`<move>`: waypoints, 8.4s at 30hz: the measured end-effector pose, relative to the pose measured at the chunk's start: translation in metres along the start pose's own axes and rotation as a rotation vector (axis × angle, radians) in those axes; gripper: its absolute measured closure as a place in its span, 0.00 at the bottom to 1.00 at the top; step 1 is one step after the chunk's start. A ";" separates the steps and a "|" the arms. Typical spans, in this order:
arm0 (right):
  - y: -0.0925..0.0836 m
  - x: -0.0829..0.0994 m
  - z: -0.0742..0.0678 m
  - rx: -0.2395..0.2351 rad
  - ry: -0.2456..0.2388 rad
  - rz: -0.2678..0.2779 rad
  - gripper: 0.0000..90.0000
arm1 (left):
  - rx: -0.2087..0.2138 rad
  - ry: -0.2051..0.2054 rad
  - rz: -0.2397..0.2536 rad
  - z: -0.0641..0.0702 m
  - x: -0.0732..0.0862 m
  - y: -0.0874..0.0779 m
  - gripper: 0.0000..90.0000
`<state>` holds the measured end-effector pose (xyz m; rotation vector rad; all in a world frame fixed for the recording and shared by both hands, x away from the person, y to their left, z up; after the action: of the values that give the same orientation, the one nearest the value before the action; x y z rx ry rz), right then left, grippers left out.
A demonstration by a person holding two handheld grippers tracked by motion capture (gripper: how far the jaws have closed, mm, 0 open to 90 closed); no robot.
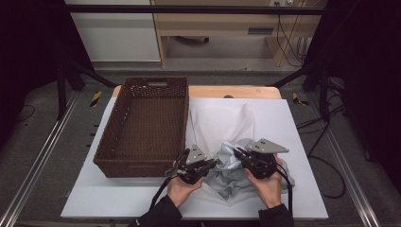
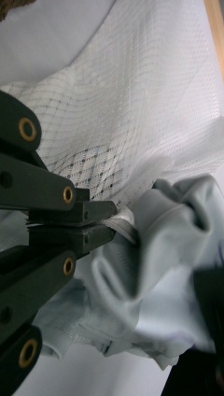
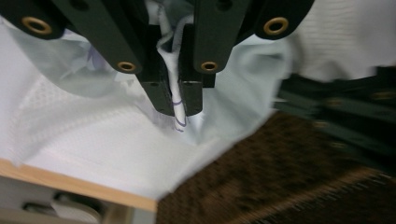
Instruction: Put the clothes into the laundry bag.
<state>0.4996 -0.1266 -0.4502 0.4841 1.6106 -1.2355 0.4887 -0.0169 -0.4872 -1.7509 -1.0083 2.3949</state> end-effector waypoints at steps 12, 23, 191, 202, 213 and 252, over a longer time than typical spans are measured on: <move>0.003 0.048 -0.059 -0.168 -0.063 -0.065 0.97 | -0.005 -0.014 0.036 0.002 -0.011 -0.008 0.98; 0.061 0.055 -0.043 0.002 -0.094 -0.091 0.92 | -0.003 0.012 0.003 0.008 -0.005 -0.004 0.98; 0.013 0.037 0.009 0.021 -0.031 -0.079 0.40 | -0.069 0.026 -0.043 0.002 -0.001 -0.017 0.98; 0.011 0.032 -0.030 -0.132 -0.094 -0.048 0.89 | -0.072 0.008 -0.027 -0.001 -0.005 -0.022 0.98; 0.054 0.041 -0.051 -0.072 -0.164 -0.132 0.89 | -0.040 0.033 -0.010 0.008 -0.015 -0.027 0.98; 0.021 0.042 -0.047 -0.137 -0.143 -0.082 0.82 | -0.028 0.028 -0.002 0.004 -0.003 -0.029 0.98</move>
<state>0.4767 -0.0875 -0.4979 0.2406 1.5924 -1.1834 0.4764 0.0030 -0.4692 -1.7854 -1.0451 2.3599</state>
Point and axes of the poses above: each handheld gripper's, and its own axes: y roughly forward along the jaws, x roughly out of its underside, z roughly to its right, the point moved 10 cm from there along y, roughly forward along the jaws, and after that the axes turned 9 degrees about x, right-handed, at the moved point
